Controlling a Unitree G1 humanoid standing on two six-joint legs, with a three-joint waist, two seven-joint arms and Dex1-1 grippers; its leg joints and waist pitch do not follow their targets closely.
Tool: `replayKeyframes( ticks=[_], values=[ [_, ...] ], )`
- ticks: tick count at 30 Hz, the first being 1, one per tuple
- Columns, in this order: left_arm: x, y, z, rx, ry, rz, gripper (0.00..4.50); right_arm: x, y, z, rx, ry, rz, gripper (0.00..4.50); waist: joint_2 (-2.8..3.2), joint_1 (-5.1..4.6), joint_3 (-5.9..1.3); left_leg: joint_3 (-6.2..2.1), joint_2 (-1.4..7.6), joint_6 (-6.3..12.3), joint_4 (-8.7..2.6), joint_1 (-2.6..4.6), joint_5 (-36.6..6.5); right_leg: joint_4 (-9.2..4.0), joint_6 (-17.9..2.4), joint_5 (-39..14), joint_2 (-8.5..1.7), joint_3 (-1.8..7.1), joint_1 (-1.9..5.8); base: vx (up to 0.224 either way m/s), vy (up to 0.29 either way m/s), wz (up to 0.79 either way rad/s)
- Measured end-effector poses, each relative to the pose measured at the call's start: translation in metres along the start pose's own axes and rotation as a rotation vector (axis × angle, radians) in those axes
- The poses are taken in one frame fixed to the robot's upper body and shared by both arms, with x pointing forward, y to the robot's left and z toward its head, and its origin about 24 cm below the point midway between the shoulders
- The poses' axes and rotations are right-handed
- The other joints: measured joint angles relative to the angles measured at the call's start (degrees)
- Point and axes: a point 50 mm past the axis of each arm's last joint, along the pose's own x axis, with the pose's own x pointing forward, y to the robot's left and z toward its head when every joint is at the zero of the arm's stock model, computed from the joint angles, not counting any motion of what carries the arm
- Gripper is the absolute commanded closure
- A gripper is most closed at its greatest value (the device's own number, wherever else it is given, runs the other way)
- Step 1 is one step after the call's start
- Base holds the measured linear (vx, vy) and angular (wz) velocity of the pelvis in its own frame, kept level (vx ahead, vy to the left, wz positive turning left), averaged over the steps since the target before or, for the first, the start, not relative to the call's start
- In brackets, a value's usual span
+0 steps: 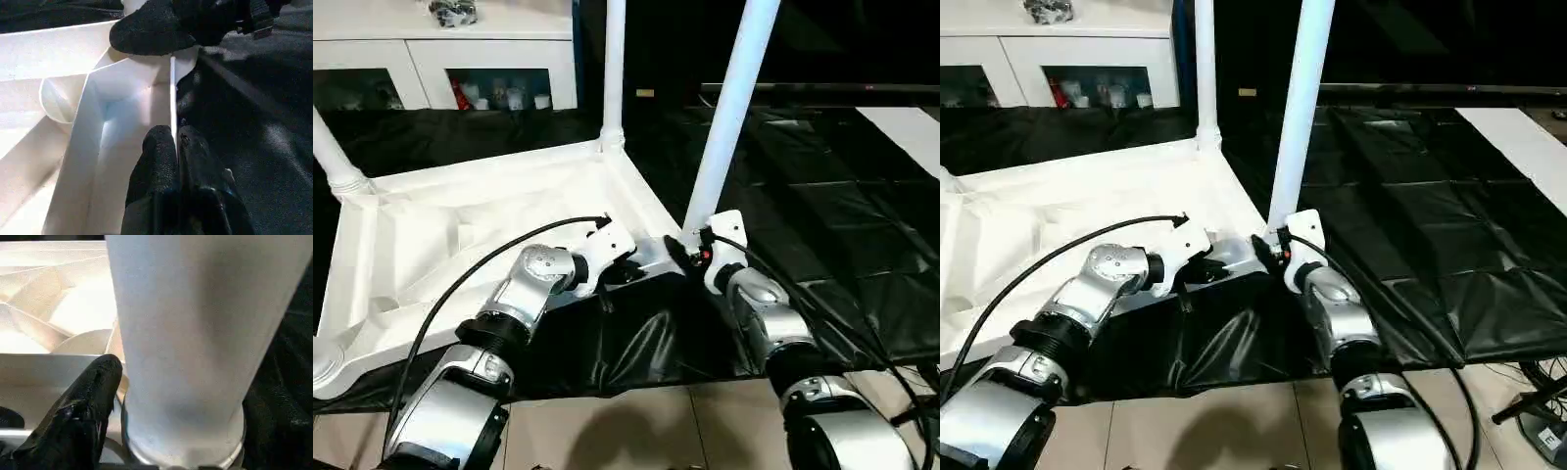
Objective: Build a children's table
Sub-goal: Rotate leg to tighten
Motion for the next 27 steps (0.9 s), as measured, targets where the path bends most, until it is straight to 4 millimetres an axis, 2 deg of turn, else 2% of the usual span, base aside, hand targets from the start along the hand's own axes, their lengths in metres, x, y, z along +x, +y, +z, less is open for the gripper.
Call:
replayKeyframes(
  ticks=[6, 11, 14, 15, 22, 27],
  values=[
    [-0.018, 0.002, -0.006, 0.019, -0.013, -0.094, 4.50, -0.012, -0.004, 0.002, -0.074, 0.019, 0.251, 0.64, 0.01, 0.20, 0.01, 0.05, 0.07, 0.00, -0.48, -0.03, -0.01, 0.05, -0.24, 0.05, 0.09, -0.07, -0.18, 0.000, 0.000, 0.00],
    [-0.034, 0.004, -0.011, 0.052, -0.014, -0.201, 4.50, -0.027, -0.005, 0.006, -0.170, 0.077, 0.514, 0.64, 0.00, 0.92, 0.02, 0.11, 0.13, 0.31, -0.36, -0.44, 0.14, 0.12, -0.27, 0.02, 0.11, -0.10, -0.55, 0.000, 0.000, 0.00],
    [-0.041, 0.005, -0.015, 0.061, 0.001, -0.247, 4.50, -0.031, -0.002, 0.006, -0.195, 0.111, 0.632, 0.64, -0.01, 1.43, 0.01, 0.11, 0.14, 0.25, -0.28, -0.42, 0.10, 0.19, -0.32, 0.05, 0.10, -0.09, -0.54, 0.000, 0.000, 0.00],
    [-0.043, 0.005, -0.016, 0.066, 0.006, -0.260, 4.50, -0.032, -0.001, 0.006, -0.201, 0.118, 0.661, 0.89, -0.01, 1.55, 0.01, 0.11, 0.14, 0.24, -0.25, -0.40, 0.10, 0.21, -0.34, 0.07, 0.09, -0.08, -0.53, 0.000, 0.000, 0.00],
    [-0.053, 0.005, -0.020, 0.078, 0.031, -0.332, 4.50, -0.037, 0.001, 0.006, -0.216, 0.158, 0.766, 1.38, -0.03, 1.84, 0.02, 0.11, 0.13, 0.03, -0.10, -0.38, -0.02, 0.33, -0.36, 0.08, 0.05, -0.05, -0.50, 0.000, 0.000, 0.00],
    [-0.053, 0.004, -0.019, 0.090, 0.030, -0.343, 4.50, -0.038, 0.002, 0.006, -0.209, 0.157, 0.775, 1.71, -0.05, 1.90, 0.01, 0.11, 0.13, 0.03, -0.11, -0.39, -0.02, 0.35, -0.35, 0.08, 0.05, -0.05, -0.51, 0.000, 0.000, 0.00]
  ],
)
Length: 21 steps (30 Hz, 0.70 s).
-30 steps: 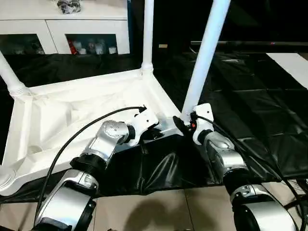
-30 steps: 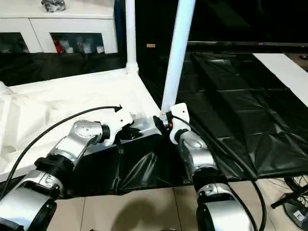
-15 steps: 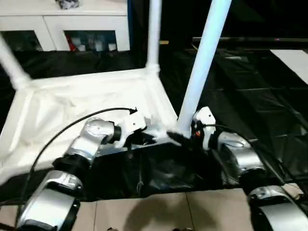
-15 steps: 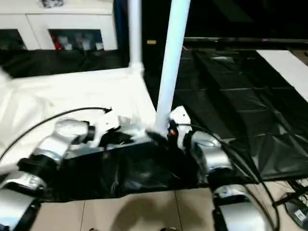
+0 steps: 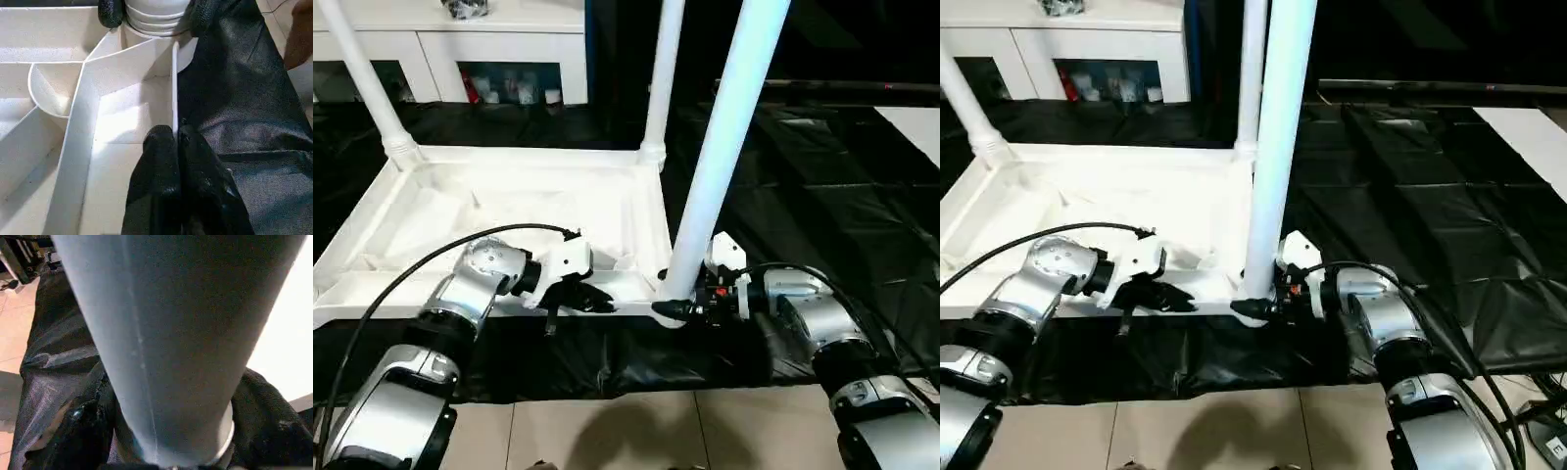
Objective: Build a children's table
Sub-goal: Rotate leg to tighten
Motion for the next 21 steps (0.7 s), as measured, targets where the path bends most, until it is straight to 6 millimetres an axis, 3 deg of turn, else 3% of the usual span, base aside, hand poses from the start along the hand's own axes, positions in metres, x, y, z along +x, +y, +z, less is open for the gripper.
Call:
replayKeyframes(
  ticks=[3, 12, 16, 17, 21],
  values=[
    [0.001, 0.001, -0.001, -0.003, -0.001, 0.015, 4.50, 0.003, 0.002, -0.005, 0.031, -0.052, -0.060, 1.80, -0.06, -0.07, -0.02, 0.01, 0.00, -0.01, 0.02, 0.08, 0.02, 0.05, 0.00, 0.01, 0.00, 0.01, 0.03, 0.000, 0.000, 0.00],
    [0.039, 0.015, 0.015, -0.113, -0.009, 0.287, 4.50, 0.020, -0.018, -0.009, 0.208, -0.168, -0.660, 1.84, -0.09, -1.22, -0.01, -0.01, -0.10, -0.05, 0.21, 0.48, 0.05, -0.05, 0.28, -0.13, -0.05, 0.15, 0.40, 0.000, 0.000, 0.00],
    [0.051, 0.013, 0.020, -0.139, -0.038, 0.345, 4.50, 0.027, -0.023, -0.007, 0.241, -0.176, -0.814, 1.84, -0.03, -1.78, -0.09, -0.01, -0.12, -0.02, 0.16, 0.47, 0.00, -0.10, 0.28, -0.13, -0.05, 0.15, 0.45, 0.000, 0.000, 0.00],
    [0.052, 0.014, 0.020, -0.141, -0.039, 0.349, 4.50, 0.027, -0.023, -0.007, 0.239, -0.175, -0.820, 1.28, 0.00, -1.81, -0.10, -0.01, -0.12, -0.02, 0.13, 0.48, 0.00, -0.09, 0.28, -0.13, -0.04, 0.15, 0.45, 0.000, 0.000, 0.00],
    [0.051, 0.014, 0.020, -0.135, -0.043, 0.349, 4.50, 0.028, -0.023, -0.006, 0.224, -0.188, -0.806, 1.07, 0.05, -1.80, -0.06, -0.03, -0.11, -0.02, 0.06, 0.45, 0.00, -0.09, 0.30, -0.13, -0.03, 0.11, 0.42, 0.000, 0.000, 0.00]
  ],
)
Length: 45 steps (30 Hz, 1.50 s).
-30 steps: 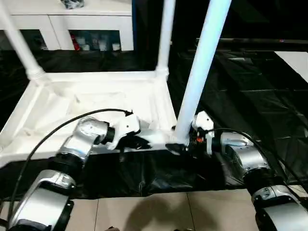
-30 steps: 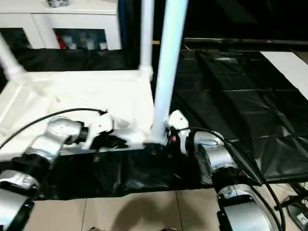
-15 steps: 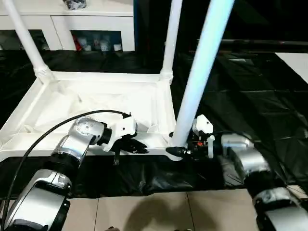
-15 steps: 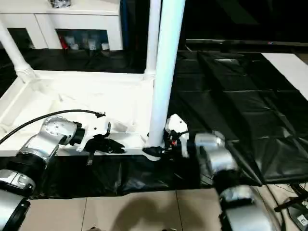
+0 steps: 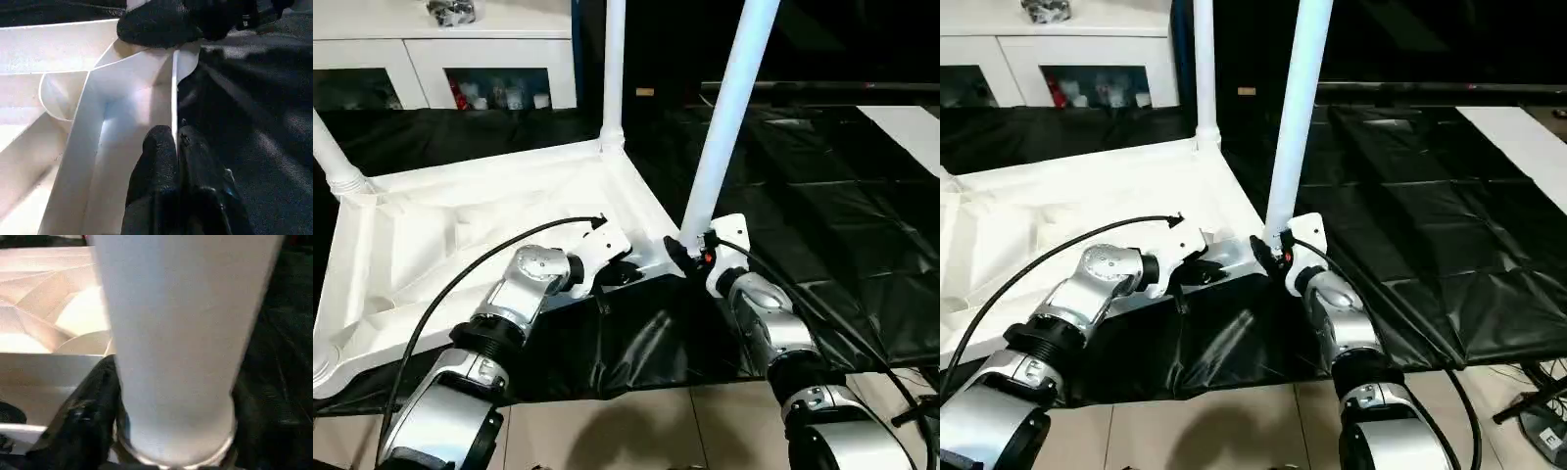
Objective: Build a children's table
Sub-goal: Rotate leg to tighten
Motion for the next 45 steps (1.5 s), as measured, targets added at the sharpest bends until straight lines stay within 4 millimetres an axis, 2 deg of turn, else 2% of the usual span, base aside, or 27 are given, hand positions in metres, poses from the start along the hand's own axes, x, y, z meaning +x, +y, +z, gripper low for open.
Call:
replayKeyframes(
  ticks=[1, 8, 14, 19, 22, 24, 25, 29, 33, 36, 40, 43, 45],
  values=[
    [-0.001, 0.000, 0.000, 0.003, 0.000, -0.004, 4.50, 0.000, 0.000, 0.000, -0.003, -0.001, 0.008, 0.78, 0.00, 0.00, 0.00, 0.00, 0.00, 0.00, 0.00, -0.02, 0.00, -0.01, 0.01, 0.00, 0.00, 0.00, -0.02, 0.000, 0.000, 0.00],
    [-0.018, 0.003, -0.007, 0.060, -0.002, -0.105, 4.50, -0.009, -0.004, 0.003, -0.131, 0.043, 0.253, 0.71, -0.02, -0.15, 0.02, 0.01, 0.05, 0.00, -0.24, -0.12, 0.00, 0.01, -0.01, 0.00, 0.06, -0.02, -0.19, 0.000, 0.000, 0.00],
    [-0.041, 0.006, -0.015, 0.105, 0.018, -0.232, 4.50, -0.027, -0.003, 0.007, -0.204, 0.099, 0.587, 0.71, -0.08, 0.85, 0.04, 0.02, 0.08, 0.03, -0.20, -0.42, -0.01, 0.06, -0.14, 0.04, 0.07, -0.06, -0.41, 0.000, 0.000, 0.00],
    [-0.048, 0.008, -0.015, 0.120, 0.051, -0.299, 4.50, -0.036, -0.005, 0.009, -0.227, 0.166, 0.743, 0.71, -0.16, 1.71, 0.07, 0.03, 0.08, 0.02, -0.06, -0.38, 0.00, 0.11, -0.19, 0.08, 0.03, -0.05, -0.36, 0.000, 0.000, 0.00],
    [-0.049, 0.008, -0.016, 0.122, 0.054, -0.325, 4.50, -0.038, -0.006, 0.010, -0.233, 0.181, 0.782, 1.03, -0.22, 1.75, 0.07, 0.03, 0.08, 0.02, -0.04, -0.38, 0.00, 0.12, -0.19, 0.08, 0.02, -0.04, -0.35, 0.000, 0.000, 0.00],
    [-0.050, 0.008, -0.016, 0.126, 0.055, -0.336, 4.50, -0.038, -0.006, 0.011, -0.236, 0.184, 0.788, 1.03, -0.22, 1.85, 0.07, 0.03, 0.08, 0.02, -0.04, -0.39, -0.01, 0.12, -0.18, 0.07, 0.03, -0.04, -0.35, 0.000, 0.000, 0.00],
    [-0.050, 0.008, -0.015, 0.129, 0.056, -0.339, 4.50, -0.037, -0.005, 0.011, -0.235, 0.186, 0.792, 1.35, -0.22, 1.90, 0.07, 0.03, 0.08, 0.02, -0.04, -0.39, -0.01, 0.13, -0.18, 0.07, 0.03, -0.04, -0.36, 0.000, 0.000, 0.00],
    [-0.050, 0.008, -0.016, 0.129, 0.058, -0.354, 4.50, -0.037, -0.005, 0.012, -0.224, 0.198, 0.803, 1.60, -0.22, 2.00, 0.07, 0.03, 0.08, 0.02, -0.05, -0.40, -0.01, 0.13, -0.18, 0.07, 0.03, -0.04, -0.37, 0.000, 0.000, 0.00],
    [-0.047, 0.006, -0.015, 0.126, 0.048, -0.351, 4.50, -0.039, -0.005, 0.010, -0.204, 0.190, 0.778, 1.78, -0.23, 2.16, 0.06, 0.03, 0.08, 0.02, -0.05, -0.37, 0.00, 0.15, -0.18, 0.07, 0.03, -0.04, -0.35, 0.000, 0.000, 0.00],
    [-0.043, 0.008, -0.015, 0.110, 0.049, -0.280, 4.50, -0.034, -0.005, 0.008, -0.167, 0.160, 0.664, 1.83, -0.25, 2.02, 0.06, 0.03, 0.08, -0.01, 0.04, -0.20, 0.03, 0.27, -0.17, 0.07, 0.02, -0.01, -0.24, 0.000, 0.000, 0.00],
    [-0.028, 0.009, -0.012, 0.065, 0.041, -0.132, 4.50, -0.019, -0.004, 0.001, -0.081, 0.091, 0.368, 1.84, -0.31, 1.14, 0.04, 0.00, 0.04, -0.02, 0.18, 0.12, 0.03, 0.26, 0.13, -0.10, -0.02, 0.01, 0.04, 0.000, 0.000, 0.00],
    [-0.010, 0.002, -0.007, 0.020, 0.011, -0.049, 4.50, -0.010, -0.006, 0.000, -0.027, 0.057, 0.157, 1.84, -0.32, 0.18, 0.02, 0.00, 0.01, -0.01, 0.22, 0.10, 0.03, -0.03, 0.14, -0.11, -0.03, 0.02, 0.14, 0.000, 0.000, 0.00],
    [-0.001, -0.003, -0.004, 0.003, -0.003, -0.022, 4.50, -0.007, -0.007, -0.001, -0.005, 0.047, 0.069, 1.84, -0.31, -0.06, -0.03, 0.00, 0.01, 0.00, 0.20, 0.09, 0.02, -0.25, 0.14, -0.11, -0.03, 0.01, 0.23, 0.000, 0.000, 0.00]
  ],
)
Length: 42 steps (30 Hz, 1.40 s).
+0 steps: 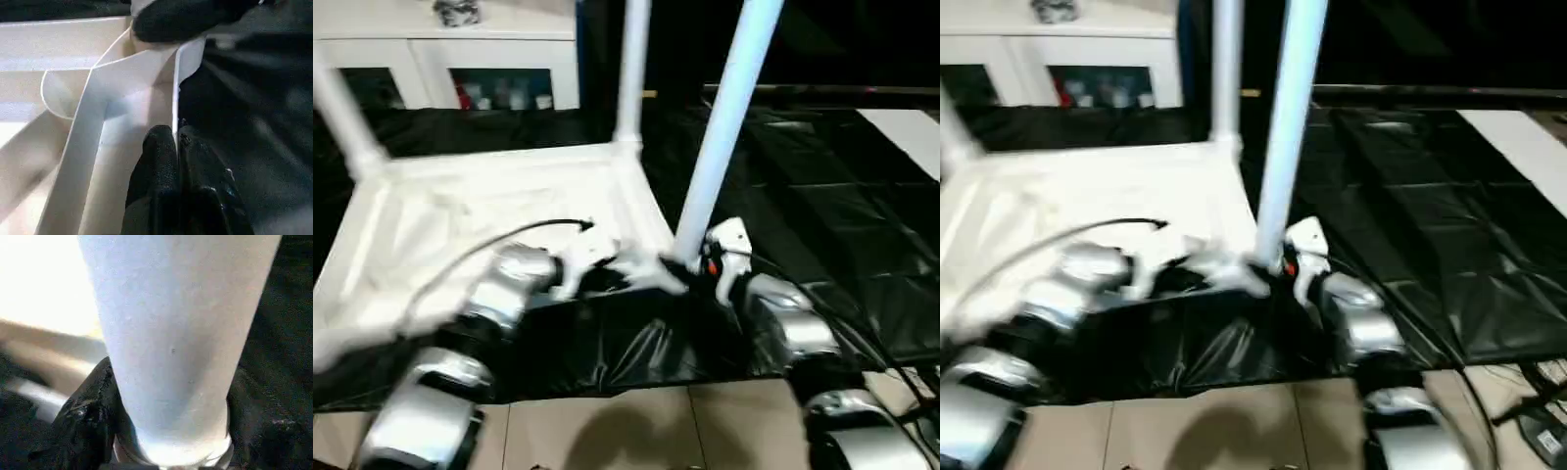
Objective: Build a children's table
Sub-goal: Rotate leg to tighten
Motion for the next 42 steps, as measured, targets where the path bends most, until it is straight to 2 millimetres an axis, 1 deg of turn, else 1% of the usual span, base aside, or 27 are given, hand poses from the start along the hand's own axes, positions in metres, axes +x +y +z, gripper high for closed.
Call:
replayKeyframes(
  ticks=[2, 3, 4, 5, 6, 7, 8, 9, 11, 14, 17, 22, 25, 27, 28, 36, 37, 38, 42],
  values=[
    [0.003, -0.001, 0.001, -0.007, 0.000, 0.027, 4.50, 0.004, 0.002, 0.001, 0.011, -0.008, -0.055, 1.84, 0.16, -0.11, -0.10, 0.00, -0.05, 0.01, 0.00, 0.00, -0.01, -0.04, 0.00, 0.00, 0.00, 0.03, 0.02, 0.000, 0.000, 0.00],
    [0.003, -0.001, 0.001, -0.006, 0.000, 0.032, 4.50, 0.005, 0.003, 0.001, 0.007, -0.013, -0.065, 1.49, 0.15, -0.11, -0.09, 0.00, -0.04, 0.01, -0.01, 0.00, -0.01, -0.03, 0.00, 0.00, 0.00, 0.02, 0.01, 0.000, 0.000, 0.00],
    [0.003, -0.001, 0.001, -0.004, 0.000, 0.034, 4.50, 0.005, 0.004, 0.001, 0.003, -0.017, -0.070, 1.28, 0.15, -0.12, -0.09, -0.01, -0.03, 0.02, -0.02, -0.01, -0.01, -0.03, 0.01, 0.00, 0.00, 0.00, 0.00, 0.000, 0.000, 0.00],
    [0.003, -0.001, 0.001, -0.001, 0.000, 0.036, 4.50, 0.006, 0.004, 0.001, 0.000, -0.020, -0.072, 1.14, 0.15, -0.10, -0.09, -0.01, -0.03, 0.02, -0.04, -0.03, -0.01, -0.03, 0.01, 0.00, 0.00, 0.00, -0.02, 0.000, 0.000, 0.00],
    [0.003, -0.001, 0.001, 0.000, -0.001, 0.036, 4.50, 0.006, 0.005, 0.001, -0.003, -0.020, -0.070, 1.14, 0.15, -0.08, -0.09, -0.01, -0.03, 0.02, -0.04, -0.04, -0.01, -0.03, 0.01, 0.01, 0.00, 0.00, -0.02, 0.000, 0.000, 0.00],
    [0.003, -0.001, 0.001, 0.003, -0.002, 0.034, 4.50, 0.006, 0.005, 0.001, -0.001, -0.022, -0.062, 1.08, 0.15, -0.09, -0.09, -0.01, -0.03, 0.02, -0.04, -0.04, -0.01, -0.03, 0.01, 0.01, 0.00, 0.00, -0.03, 0.000, 0.000, 0.00],
    [0.002, -0.001, 0.001, 0.010, -0.004, 0.032, 4.50, 0.006, 0.005, 0.001, -0.003, -0.024, -0.053, 0.86, 0.14, -0.08, -0.08, -0.01, -0.03, 0.02, -0.05, -0.08, -0.01, -0.03, 0.01, 0.01, 0.00, 0.00, -0.04, 0.000, 0.000, 0.00],
    [0.002, -0.001, 0.002, 0.018, -0.006, 0.026, 4.50, 0.004, 0.003, 0.002, -0.012, -0.024, -0.042, 0.86, 0.14, -0.06, -0.07, -0.01, -0.03, 0.02, -0.05, -0.12, -0.01, -0.03, 0.01, 0.01, 0.00, 0.01, -0.08, 0.000, 0.000, 0.00],
    [-0.002, 0.000, 0.000, 0.034, -0.010, 0.004, 4.50, 0.001, 0.001, 0.002, -0.041, -0.016, 0.026, 0.65, 0.13, -0.06, -0.05, -0.01, -0.03, 0.02, -0.12, -0.16, -0.01, -0.01, 0.02, 0.03, 0.01, 0.00, -0.14, 0.000, 0.000, 0.00],
    [-0.011, 0.001, -0.002, 0.065, -0.007, -0.050, 4.50, -0.003, 0.001, 0.004, -0.076, 0.000, 0.144, 0.65, 0.14, 0.01, -0.05, 0.00, 0.01, 0.02, -0.38, -0.11, -0.02, 0.07, 0.03, 0.11, 0.05, -0.05, -0.19, 0.000, 0.000, 0.00],
    [-0.019, 0.001, -0.004, 0.090, -0.011, -0.119, 4.50, -0.009, 0.000, 0.006, -0.113, 0.024, 0.284, 0.65, 0.17, 0.39, -0.03, 0.01, 0.04, 0.00, -0.57, -0.15, -0.02, 0.07, -0.11, 0.13, 0.08, -0.10, -0.25, 0.000, 0.000, 0.00],
    [-0.032, 0.002, -0.008, 0.108, -0.009, -0.206, 4.50, -0.026, -0.003, 0.009, -0.184, 0.094, 0.512, 0.65, 0.14, 0.90, -0.01, 0.07, 0.05, 0.30, -0.53, -0.27, -0.04, 0.06, -0.18, 0.06, 0.07, -0.10, -0.31, 0.000, 0.000, 0.00],
    [-0.039, 0.004, -0.012, 0.116, 0.007, -0.252, 4.50, -0.031, -0.001, 0.009, -0.215, 0.129, 0.625, 0.65, 0.13, 1.28, -0.02, 0.07, 0.06, 0.36, -0.49, -0.23, 0.01, 0.09, -0.19, 0.07, 0.07, -0.10, -0.30, 0.000, 0.000, 0.00],
    [-0.042, 0.005, -0.013, 0.120, 0.018, -0.273, 4.50, -0.032, 0.001, 0.009, -0.226, 0.142, 0.668, 0.90, 0.13, 1.54, -0.01, 0.07, 0.06, 0.14, -0.44, -0.21, -0.12, 0.12, -0.20, 0.08, 0.06, -0.09, -0.29, 0.000, 0.000, 0.00],
    [-0.045, 0.005, -0.014, 0.120, 0.028, -0.291, 4.50, -0.033, 0.002, 0.008, -0.233, 0.150, 0.692, 0.90, 0.12, 1.60, -0.01, 0.07, 0.06, 0.14, -0.39, -0.20, -0.11, 0.14, -0.19, 0.08, 0.06, -0.08, -0.27, 0.000, 0.000, 0.00],
    [-0.048, 0.007, -0.014, 0.134, 0.044, -0.327, 4.50, -0.033, 0.003, 0.009, -0.242, 0.160, 0.716, 1.60, 0.08, 1.74, 0.01, 0.07, 0.06, 0.14, -0.36, -0.21, -0.12, 0.16, -0.21, 0.10, 0.05, -0.05, -0.27, 0.000, 0.000, 0.00],
    [-0.048, 0.007, -0.014, 0.135, 0.043, -0.329, 4.50, -0.033, 0.004, 0.009, -0.241, 0.160, 0.717, 1.60, 0.08, 1.75, 0.01, 0.07, 0.06, 0.14, -0.37, -0.21, -0.12, 0.16, -0.21, 0.10, 0.05, -0.05, -0.27, 0.000, 0.000, 0.00],
    [-0.047, 0.007, -0.013, 0.135, 0.042, -0.330, 4.50, -0.033, 0.004, 0.009, -0.241, 0.161, 0.717, 1.75, 0.08, 1.75, 0.01, 0.07, 0.06, 0.14, -0.37, -0.21, -0.12, 0.17, -0.21, 0.10, 0.05, -0.05, -0.27, 0.000, 0.000, 0.00],
    [-0.045, 0.006, -0.013, 0.125, 0.033, -0.321, 4.50, -0.032, 0.003, 0.008, -0.220, 0.156, 0.693, 1.81, 0.08, 1.80, 0.01, 0.07, 0.06, 0.14, -0.34, -0.19, -0.11, 0.21, -0.22, 0.11, 0.05, -0.05, -0.26, 0.000, 0.000, 0.00]
  ],
)
